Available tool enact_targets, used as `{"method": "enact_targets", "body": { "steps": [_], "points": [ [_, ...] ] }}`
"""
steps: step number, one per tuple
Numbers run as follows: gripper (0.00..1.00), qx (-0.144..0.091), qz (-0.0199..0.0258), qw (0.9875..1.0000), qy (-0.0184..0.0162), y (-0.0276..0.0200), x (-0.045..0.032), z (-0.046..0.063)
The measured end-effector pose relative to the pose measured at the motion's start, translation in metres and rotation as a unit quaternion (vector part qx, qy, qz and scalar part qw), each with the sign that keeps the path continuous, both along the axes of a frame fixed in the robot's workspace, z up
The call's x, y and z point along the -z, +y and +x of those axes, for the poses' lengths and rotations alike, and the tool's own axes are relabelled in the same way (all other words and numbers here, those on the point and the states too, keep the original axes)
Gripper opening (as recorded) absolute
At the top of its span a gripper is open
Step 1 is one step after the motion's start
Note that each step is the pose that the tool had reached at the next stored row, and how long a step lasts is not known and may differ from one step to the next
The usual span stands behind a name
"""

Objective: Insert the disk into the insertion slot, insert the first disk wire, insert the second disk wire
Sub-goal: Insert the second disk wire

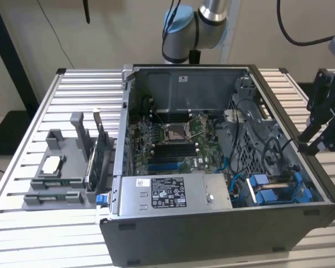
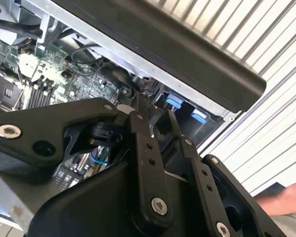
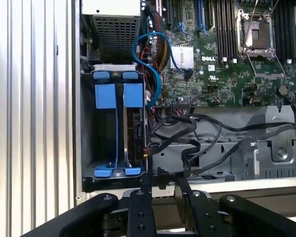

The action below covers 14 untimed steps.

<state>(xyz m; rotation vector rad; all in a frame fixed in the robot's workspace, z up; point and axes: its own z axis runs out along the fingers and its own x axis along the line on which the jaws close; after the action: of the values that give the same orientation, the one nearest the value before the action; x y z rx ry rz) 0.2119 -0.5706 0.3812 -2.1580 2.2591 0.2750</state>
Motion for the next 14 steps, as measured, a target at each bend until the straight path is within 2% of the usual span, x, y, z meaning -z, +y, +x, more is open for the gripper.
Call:
{"method": "enact_targets", "body": {
  "steps": [2,3,8,14],
  "points": [
    [0.31,0.002,0.0002,1.0,0.0004,-0.0012,0.0002,0.0],
    [0.24,0.002,0.001,1.0,0.0006,-0.0017,0.0002,0.0],
    [0.24,0.005,0.008,1.0,0.0009,-0.0051,0.0002,0.0],
    [0.24,0.01,0.0117,0.9999,0.001,-0.0075,0.0002,-0.0038]
  ]
}}
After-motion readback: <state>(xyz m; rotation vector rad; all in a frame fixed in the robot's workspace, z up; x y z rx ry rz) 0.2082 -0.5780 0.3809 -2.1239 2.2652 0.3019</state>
